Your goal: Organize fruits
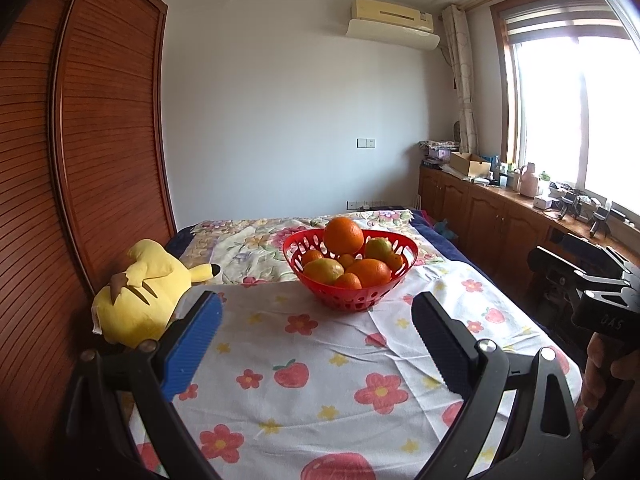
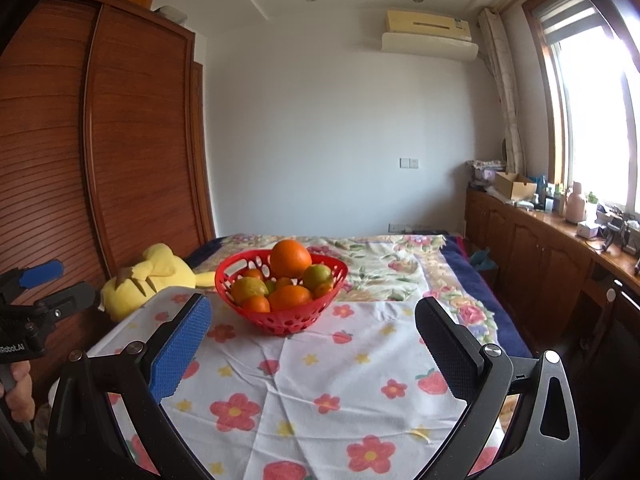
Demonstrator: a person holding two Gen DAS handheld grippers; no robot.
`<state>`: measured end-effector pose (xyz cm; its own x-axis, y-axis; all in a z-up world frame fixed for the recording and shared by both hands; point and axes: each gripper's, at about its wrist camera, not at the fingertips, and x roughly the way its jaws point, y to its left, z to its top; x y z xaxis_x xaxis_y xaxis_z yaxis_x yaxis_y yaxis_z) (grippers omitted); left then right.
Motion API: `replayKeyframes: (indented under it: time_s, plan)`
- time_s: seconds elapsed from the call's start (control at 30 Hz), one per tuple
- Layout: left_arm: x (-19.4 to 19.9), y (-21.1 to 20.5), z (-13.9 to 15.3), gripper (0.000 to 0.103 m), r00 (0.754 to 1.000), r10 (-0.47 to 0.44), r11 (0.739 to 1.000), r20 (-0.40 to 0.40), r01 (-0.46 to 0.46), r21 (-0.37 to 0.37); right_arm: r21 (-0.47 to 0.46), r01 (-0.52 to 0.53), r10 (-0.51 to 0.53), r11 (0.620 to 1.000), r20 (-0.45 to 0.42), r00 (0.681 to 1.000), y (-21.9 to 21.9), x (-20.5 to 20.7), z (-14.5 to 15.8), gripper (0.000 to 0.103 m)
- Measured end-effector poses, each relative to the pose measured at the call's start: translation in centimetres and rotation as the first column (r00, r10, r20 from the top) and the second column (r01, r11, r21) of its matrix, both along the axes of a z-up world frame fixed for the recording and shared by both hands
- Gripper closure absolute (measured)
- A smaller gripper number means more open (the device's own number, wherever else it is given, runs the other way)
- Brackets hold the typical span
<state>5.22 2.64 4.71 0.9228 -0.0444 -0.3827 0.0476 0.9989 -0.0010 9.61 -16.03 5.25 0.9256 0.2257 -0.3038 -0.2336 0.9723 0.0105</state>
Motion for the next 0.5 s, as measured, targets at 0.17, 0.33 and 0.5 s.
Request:
replayKeyframes:
  time_s: [0.17,0.33,0.5]
  plan:
    - [0.21,0.0,-0.43,0.007,1.0,0.0,1.0,-0.012,0.0,0.0,-0.002,0.001,-0.001,1.0,-0.009,1.0,-0.03,0.11,-0.56,0.0]
    - [0.16,-0.1,-0.43,0.007,1.0,-0.001,1.0,-0.013,0.001,-0.001,-0.001,0.004,-0.004,1.0,-0.016,1.0,-0.16,0.17,-0.81,0.0]
    - [0.06,-0.12,-0.4,0.007,1.0,-0.004,1.0,-0.01,0.004,-0.001,-0.002,0.004,-0.004,1.0,-0.015,1.0,-0.17,0.12,-0.83,0.0]
